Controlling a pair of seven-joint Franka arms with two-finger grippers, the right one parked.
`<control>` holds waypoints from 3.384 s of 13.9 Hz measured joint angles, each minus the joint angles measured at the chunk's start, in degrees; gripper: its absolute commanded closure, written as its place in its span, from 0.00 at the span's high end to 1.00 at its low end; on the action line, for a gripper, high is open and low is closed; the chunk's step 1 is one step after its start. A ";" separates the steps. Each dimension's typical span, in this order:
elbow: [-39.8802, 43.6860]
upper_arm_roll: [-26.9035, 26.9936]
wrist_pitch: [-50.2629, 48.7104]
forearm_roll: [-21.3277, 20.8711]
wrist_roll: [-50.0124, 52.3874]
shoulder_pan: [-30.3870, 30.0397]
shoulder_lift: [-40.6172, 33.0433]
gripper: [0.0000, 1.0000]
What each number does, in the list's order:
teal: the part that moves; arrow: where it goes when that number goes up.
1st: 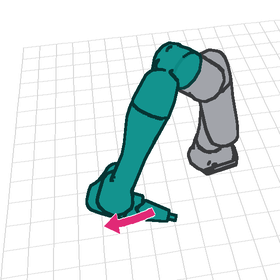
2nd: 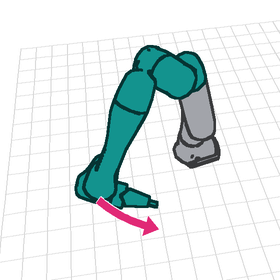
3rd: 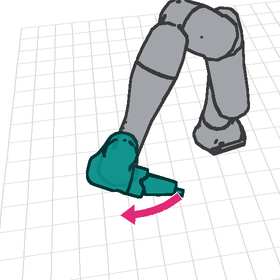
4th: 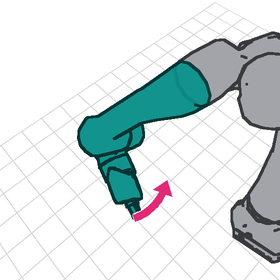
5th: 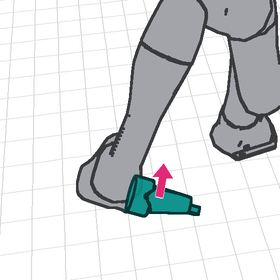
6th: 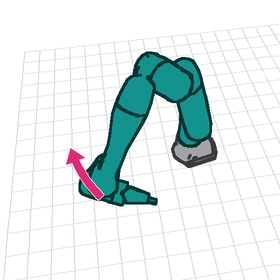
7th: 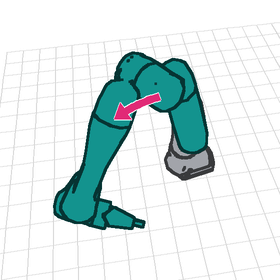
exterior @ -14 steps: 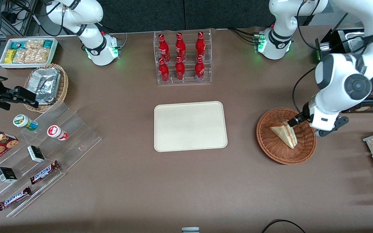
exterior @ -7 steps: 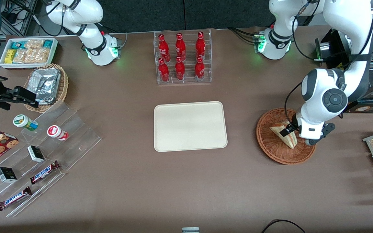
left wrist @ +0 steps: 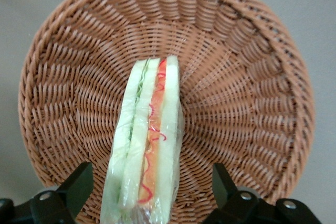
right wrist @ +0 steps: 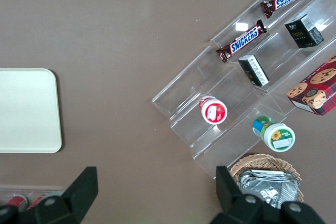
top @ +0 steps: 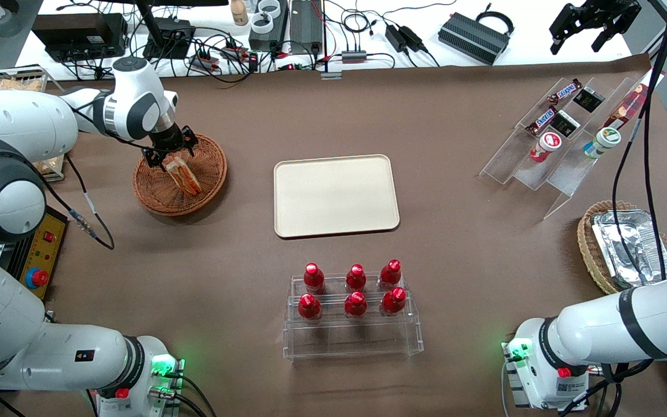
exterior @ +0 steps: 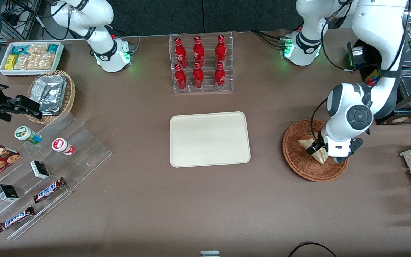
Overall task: Place sandwich from basket to tray
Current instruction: 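Close the left gripper on the wrapped sandwich, then lift the sandwich and carry it over the cream tray, then lower the sandwich onto the tray and open the left gripper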
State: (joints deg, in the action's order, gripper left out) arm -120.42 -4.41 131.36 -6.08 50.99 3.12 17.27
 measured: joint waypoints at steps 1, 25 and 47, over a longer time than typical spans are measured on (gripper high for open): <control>-0.45 0.00 0.11 0.00 0.23 0.00 0.43 0.93; 21.29 -10.96 -21.47 4.14 5.03 15.64 4.66 0.00; 32.82 -11.08 -12.76 -3.25 2.15 32.68 23.21 0.31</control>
State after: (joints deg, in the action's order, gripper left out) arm -87.60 -15.49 118.60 -9.33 53.14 35.80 40.48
